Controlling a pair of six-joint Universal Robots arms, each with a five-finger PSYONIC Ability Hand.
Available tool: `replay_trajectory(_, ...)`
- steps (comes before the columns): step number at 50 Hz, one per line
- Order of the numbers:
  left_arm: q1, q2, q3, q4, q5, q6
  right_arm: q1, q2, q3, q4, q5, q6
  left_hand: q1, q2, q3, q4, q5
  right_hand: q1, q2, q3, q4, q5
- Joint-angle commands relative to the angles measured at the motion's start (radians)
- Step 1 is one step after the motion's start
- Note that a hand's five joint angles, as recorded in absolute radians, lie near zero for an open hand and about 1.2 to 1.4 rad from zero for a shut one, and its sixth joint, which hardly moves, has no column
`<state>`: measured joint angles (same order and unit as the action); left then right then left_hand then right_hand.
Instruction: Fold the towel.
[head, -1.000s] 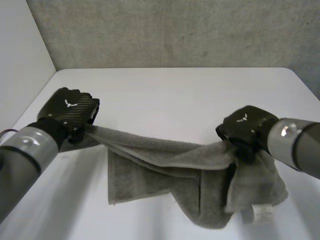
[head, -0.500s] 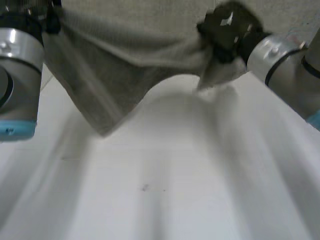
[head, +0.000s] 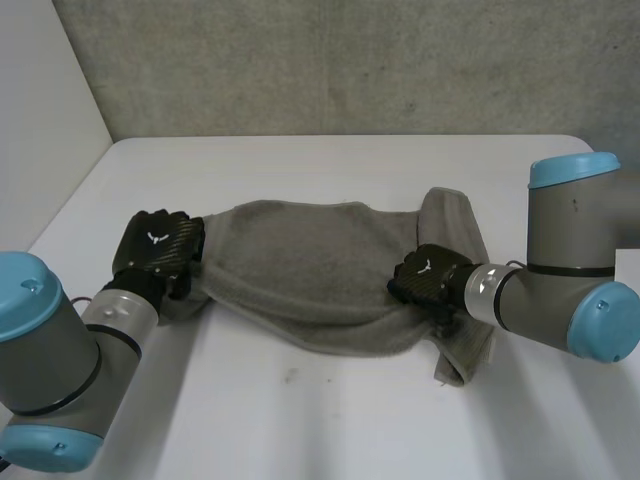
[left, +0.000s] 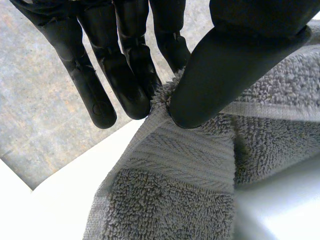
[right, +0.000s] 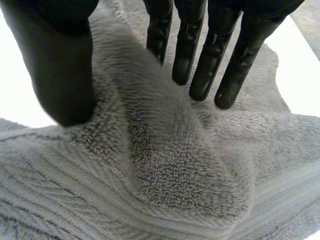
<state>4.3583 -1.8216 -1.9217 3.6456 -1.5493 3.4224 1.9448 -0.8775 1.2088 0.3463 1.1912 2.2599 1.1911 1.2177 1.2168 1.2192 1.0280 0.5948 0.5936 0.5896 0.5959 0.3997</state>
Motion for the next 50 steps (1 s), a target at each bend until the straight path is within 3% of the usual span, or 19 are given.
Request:
replay_trajectory(1,0.003,0.011,0.009,-0.002,0.000,-0.002,-0.030,-0.162,0.133,-0.171,0.005,0.251,0.205,0.179,0.180,0.177,0.194,-0.298,-0.297,-0.293,-0.299,-0.278)
replay_trajectory(9,0.003,0.011,0.004,-0.002,0.000,-0.003,-0.099,-0.392,0.354,-0.305,0.016,0.473,0.205,0.179,0.180,0.177,0.194,-0.275,-0.274,-0.270,-0.276,-0.255)
replay_trajectory(14,0.003,0.011,0.001,-0.002,0.000,-0.003,-0.167,-0.469,0.449,-0.290,0.060,0.568,0.205,0.179,0.180,0.177,0.194,-0.187,-0.186,-0.182,-0.188,-0.167)
replay_trajectory(19,0.001,0.011,0.000,-0.002,0.000,-0.005,-0.204,-0.546,0.547,-0.260,0.071,0.578,0.205,0.179,0.180,0.177,0.194,-0.041,-0.039,-0.035,-0.042,-0.020)
replay_trajectory(28,0.000,0.011,-0.003,-0.002,0.000,-0.006,-0.211,-0.558,0.675,-0.202,0.045,0.555,0.205,0.179,0.180,0.177,0.194,0.292,0.293,0.297,0.291,0.312)
replay_trajectory(35,0.001,0.011,-0.010,-0.002,-0.002,-0.006,-0.208,-0.555,0.721,-0.204,0.013,0.544,0.205,0.179,0.180,0.177,0.194,0.215,0.217,0.221,0.214,0.236)
replay_trajectory(38,0.001,0.011,-0.011,-0.002,-0.002,-0.006,-0.208,-0.548,0.735,-0.208,0.010,0.544,0.205,0.179,0.180,0.177,0.194,0.071,0.073,0.077,0.070,0.092)
replay_trajectory(40,0.001,0.011,-0.011,-0.002,-0.002,-0.006,-0.204,-0.535,0.744,-0.228,0.014,0.546,0.205,0.179,0.180,0.177,0.194,-0.183,-0.182,-0.177,-0.184,-0.162)
replay_trajectory(42,0.001,0.011,-0.011,-0.002,-0.003,-0.006,-0.202,-0.523,0.745,-0.252,0.016,0.552,0.205,0.179,0.180,0.177,0.194,-0.233,-0.232,-0.228,-0.234,-0.213)
replay_trajectory(50,0.003,0.008,-0.010,0.001,-0.003,-0.006,-0.193,-0.465,0.756,-0.403,0.033,0.589,0.205,0.179,0.180,0.177,0.194,-0.196,-0.195,-0.191,-0.197,-0.175)
